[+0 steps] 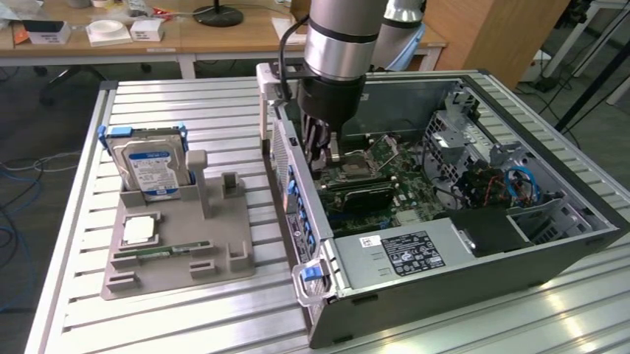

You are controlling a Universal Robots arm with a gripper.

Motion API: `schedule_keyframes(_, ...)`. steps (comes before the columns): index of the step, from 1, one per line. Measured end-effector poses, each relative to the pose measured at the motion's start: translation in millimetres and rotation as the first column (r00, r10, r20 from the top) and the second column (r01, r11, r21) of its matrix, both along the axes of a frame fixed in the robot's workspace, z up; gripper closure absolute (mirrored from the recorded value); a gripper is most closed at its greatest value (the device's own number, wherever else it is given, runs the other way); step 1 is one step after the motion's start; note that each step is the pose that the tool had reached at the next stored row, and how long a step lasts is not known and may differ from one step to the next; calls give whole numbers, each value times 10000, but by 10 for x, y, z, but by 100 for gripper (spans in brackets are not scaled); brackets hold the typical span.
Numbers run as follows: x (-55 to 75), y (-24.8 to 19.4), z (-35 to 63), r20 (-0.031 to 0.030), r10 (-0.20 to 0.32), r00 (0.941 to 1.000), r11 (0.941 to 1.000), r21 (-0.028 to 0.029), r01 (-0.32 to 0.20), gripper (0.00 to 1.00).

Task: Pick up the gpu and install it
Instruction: 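Press down on the gpu until it lock into place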

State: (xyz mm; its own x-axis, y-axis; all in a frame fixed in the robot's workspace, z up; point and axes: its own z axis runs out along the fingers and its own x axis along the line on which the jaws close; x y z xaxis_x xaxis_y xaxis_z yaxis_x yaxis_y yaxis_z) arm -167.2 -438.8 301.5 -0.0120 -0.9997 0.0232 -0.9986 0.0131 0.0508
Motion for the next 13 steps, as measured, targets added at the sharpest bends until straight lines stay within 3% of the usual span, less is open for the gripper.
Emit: schedule_keyframes(13, -21, -1, -17, -1, -1, 10000, 10000, -2, 1, 89)
